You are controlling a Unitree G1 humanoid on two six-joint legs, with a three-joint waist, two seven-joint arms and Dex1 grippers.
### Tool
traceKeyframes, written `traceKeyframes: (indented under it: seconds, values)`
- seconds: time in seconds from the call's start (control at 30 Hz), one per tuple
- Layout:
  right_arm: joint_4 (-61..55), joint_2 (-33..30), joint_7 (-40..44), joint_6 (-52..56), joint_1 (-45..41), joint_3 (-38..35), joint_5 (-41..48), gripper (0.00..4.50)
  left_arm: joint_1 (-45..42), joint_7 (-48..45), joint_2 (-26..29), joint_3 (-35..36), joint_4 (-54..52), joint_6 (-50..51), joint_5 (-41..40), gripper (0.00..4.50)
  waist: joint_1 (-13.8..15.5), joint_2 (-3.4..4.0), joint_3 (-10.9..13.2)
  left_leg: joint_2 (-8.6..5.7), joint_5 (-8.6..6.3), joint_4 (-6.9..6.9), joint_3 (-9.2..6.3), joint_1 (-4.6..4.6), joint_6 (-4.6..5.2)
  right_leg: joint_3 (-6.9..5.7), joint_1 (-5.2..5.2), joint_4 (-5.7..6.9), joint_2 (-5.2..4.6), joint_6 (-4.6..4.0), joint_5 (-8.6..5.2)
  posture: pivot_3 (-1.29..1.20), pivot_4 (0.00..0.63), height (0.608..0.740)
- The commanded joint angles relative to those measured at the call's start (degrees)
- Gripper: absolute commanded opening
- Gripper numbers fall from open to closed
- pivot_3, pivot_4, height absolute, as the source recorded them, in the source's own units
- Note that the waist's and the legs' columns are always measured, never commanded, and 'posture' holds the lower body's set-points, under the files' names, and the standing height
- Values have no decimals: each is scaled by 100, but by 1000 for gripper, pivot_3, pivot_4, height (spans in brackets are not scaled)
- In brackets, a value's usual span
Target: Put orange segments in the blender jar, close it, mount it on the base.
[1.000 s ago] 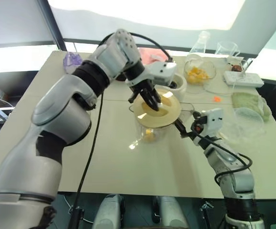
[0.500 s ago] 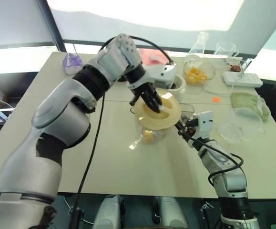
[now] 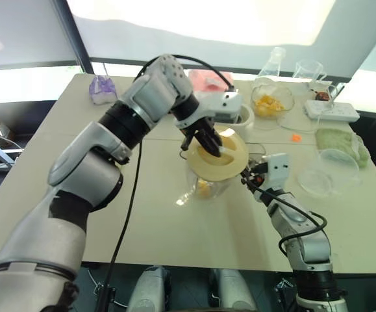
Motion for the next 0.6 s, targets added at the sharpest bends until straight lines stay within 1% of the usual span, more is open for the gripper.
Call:
traceKeyframes:
  seconds: [0.03, 0.13, 0.37, 0.43, 0.53, 0.6]
  values:
    - [-218, -45, -120, -17, -84, -227, -21, 1296, 577, 131, -171, -299, 175, 611, 379, 233, 4, 5, -16, 0, 0, 0, -1, 1, 0, 0, 2, 0, -1, 0, 0, 0, 150, 740]
    - [-237, -80, -136, 31, -113, -235, -57, 1296, 662, 323, -242, -164, 129, 973, 515, 233, 6, 7, -28, -3, 0, 0, -2, 7, 0, 0, 12, -2, -8, 1, -2, 0, 150, 740]
    - [-277, -107, -193, 116, -181, -235, -98, 1296, 910, 933, -486, 143, -180, 2242, 563, 233, 19, 13, -61, -14, 0, 3, -12, 21, 0, 1, 38, -7, -20, 4, -6, 0, 150, 740]
    - [-290, -124, -198, 134, -182, -232, -115, 1296, 1020, 1072, -522, 209, -355, 2595, 538, 233, 22, 16, -64, -19, 0, 5, -21, 37, 0, 1, 61, -11, -21, 8, -9, 0, 150, 740]
    - [-328, -167, -227, 196, -175, -216, -172, 1296, 1144, 1249, -547, 287, -582, 3002, 475, 233, 20, 18, -65, -24, -3, 4, -34, 90, 2, 0, 119, -19, -27, 27, -27, 0, 150, 740]
    - [-356, -184, -248, 274, -169, -213, -192, 1296, 1202, 1340, -548, 321, -678, 3144, 441, 233, 20, 22, -70, -31, -3, 4, -43, 90, 2, 2, 125, -20, -31, 24, -32, 0, 150, 740]
